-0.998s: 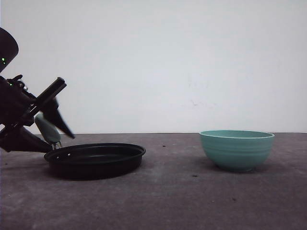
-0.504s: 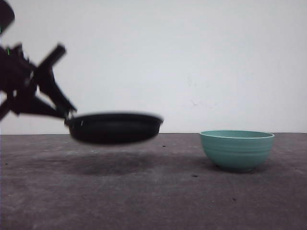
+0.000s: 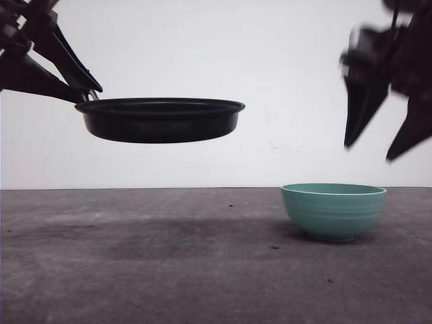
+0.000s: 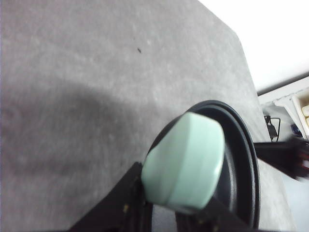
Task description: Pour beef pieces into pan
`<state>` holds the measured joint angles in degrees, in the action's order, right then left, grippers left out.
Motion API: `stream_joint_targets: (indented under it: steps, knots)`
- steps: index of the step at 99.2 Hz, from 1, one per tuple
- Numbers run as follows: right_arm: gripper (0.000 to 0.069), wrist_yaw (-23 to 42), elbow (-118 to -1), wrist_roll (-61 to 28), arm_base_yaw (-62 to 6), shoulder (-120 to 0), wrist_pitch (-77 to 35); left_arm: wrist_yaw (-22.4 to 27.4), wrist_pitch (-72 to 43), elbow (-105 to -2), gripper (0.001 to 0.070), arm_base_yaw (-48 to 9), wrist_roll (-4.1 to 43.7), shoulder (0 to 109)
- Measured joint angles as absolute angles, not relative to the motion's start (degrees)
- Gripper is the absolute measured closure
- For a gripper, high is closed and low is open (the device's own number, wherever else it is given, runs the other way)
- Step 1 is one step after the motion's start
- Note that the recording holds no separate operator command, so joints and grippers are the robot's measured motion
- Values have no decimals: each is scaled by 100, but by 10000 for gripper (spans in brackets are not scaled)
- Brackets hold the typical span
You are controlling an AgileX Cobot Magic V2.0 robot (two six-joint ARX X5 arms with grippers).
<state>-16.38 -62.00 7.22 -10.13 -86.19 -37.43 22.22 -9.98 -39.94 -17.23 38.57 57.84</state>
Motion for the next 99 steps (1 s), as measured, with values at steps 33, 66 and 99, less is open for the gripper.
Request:
stream_joint_targets:
  steps: [33, 66, 99]
  knots:
    - [421, -1494, -6200, 729, -1011, -9369, -3199, 2224, -1527, -3994, 653, -1793, 3813, 5570]
    - [664, -1651, -6200, 733, -1007, -9723, -2993, 2222, -1570, -3994, 653, -1955, 3697, 5570]
    - [672, -1573, -6202, 775, -1057, -9275, -2908, 2224, -1564, -3994, 653, -2038, 3688, 5570]
